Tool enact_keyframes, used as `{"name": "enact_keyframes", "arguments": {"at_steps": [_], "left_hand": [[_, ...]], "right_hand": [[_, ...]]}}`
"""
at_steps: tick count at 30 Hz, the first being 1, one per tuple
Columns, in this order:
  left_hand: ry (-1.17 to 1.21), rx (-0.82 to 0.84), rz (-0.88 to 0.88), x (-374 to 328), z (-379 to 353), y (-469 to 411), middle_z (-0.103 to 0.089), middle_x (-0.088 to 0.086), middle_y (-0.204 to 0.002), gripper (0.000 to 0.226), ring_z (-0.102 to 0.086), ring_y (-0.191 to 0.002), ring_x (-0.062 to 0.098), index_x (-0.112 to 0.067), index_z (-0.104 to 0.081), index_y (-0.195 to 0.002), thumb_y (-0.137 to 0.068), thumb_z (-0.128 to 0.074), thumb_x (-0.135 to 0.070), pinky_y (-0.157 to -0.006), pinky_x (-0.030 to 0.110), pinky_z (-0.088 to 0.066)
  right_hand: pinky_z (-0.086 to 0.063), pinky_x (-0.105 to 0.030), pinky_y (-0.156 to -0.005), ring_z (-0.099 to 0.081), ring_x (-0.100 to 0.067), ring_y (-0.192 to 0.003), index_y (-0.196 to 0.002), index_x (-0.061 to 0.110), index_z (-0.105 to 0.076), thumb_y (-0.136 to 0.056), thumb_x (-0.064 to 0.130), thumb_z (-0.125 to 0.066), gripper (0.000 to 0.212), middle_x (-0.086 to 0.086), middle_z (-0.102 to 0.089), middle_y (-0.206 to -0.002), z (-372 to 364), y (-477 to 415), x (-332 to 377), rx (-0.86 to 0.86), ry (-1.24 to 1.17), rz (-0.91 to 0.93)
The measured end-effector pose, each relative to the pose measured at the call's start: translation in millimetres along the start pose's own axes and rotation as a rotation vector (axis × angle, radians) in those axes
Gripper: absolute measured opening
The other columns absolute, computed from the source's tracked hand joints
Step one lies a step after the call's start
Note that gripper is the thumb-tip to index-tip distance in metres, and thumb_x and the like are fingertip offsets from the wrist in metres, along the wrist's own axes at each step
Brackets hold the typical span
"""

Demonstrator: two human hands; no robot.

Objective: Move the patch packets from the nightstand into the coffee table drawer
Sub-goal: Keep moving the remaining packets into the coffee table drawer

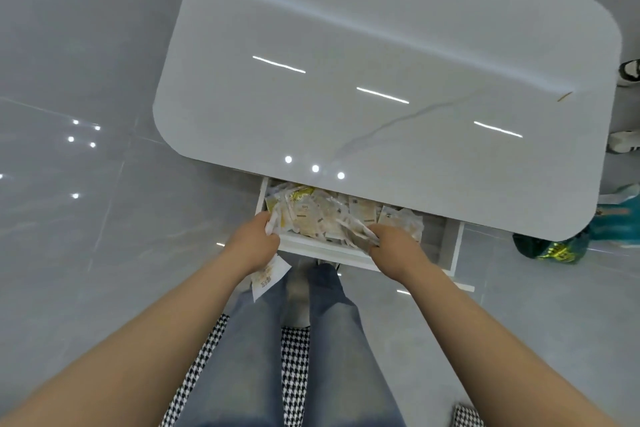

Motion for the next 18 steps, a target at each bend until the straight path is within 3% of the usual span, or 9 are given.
{"name": "enact_keyframes", "arguments": {"at_steps": [5, 11, 14, 18], "left_hand": [[-0.047, 0.052, -0.024, -26, -37, -30, -0.055, 0.008, -0.113, 0.039, -0.047, -0.088, 0.02, -0.017, -0.042, -0.133, -0.094, -0.04, -0.017, -0.069, 0.028, -0.038], [-0.148, 0.151, -0.07, -63, -95, -78, -0.049, 0.01, -0.135, 0.05, -0.051, -0.113, 0.028, -0.017, -0.034, -0.143, -0.094, -0.041, -0.017, -0.082, 0.029, -0.04], [-0.2, 0.2, -0.088, -79, -125, -99, -0.052, 0.01, -0.129, 0.051, -0.054, -0.101, 0.026, -0.019, -0.032, -0.144, -0.094, -0.041, -0.016, -0.076, 0.03, -0.043], [-0.246, 0.232, -0.112, -98, -161, -122, -0.053, 0.01, -0.121, 0.042, -0.048, -0.089, 0.021, -0.012, -0.041, -0.135, -0.094, -0.042, -0.014, -0.074, 0.03, -0.042]], "right_hand": [[-0.029, -0.025, -0.048, -0.051, -0.023, -0.072, -0.092, 0.013, -0.058, -0.089, 0.009, -0.048, 0.011, -0.004, -0.057, -0.08, -11, -27, -54, -0.026, -0.024, -0.105], [-0.03, -0.027, -0.049, -0.05, -0.026, -0.071, -0.085, 0.016, -0.054, -0.09, 0.008, -0.044, 0.013, -0.001, -0.05, -0.07, -24, -55, -118, -0.059, -0.136, -0.209], [-0.028, -0.027, -0.049, -0.048, -0.026, -0.071, -0.085, 0.013, -0.054, -0.091, 0.009, -0.043, 0.013, -0.001, -0.048, -0.069, -35, -67, -146, -0.09, -0.192, -0.246], [-0.036, -0.029, -0.057, -0.053, -0.029, -0.078, -0.097, 0.011, -0.058, -0.091, 0.01, -0.046, 0.013, -0.007, -0.055, -0.082, -56, -86, -179, -0.098, -0.268, -0.303]]}}
Point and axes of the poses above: each hand's wrist, its own y-axis away from the middle knuckle, its own z-axis out of the back of the hand, x = y × z, the point moved 1 cm from there along -y, towards the middle knuckle
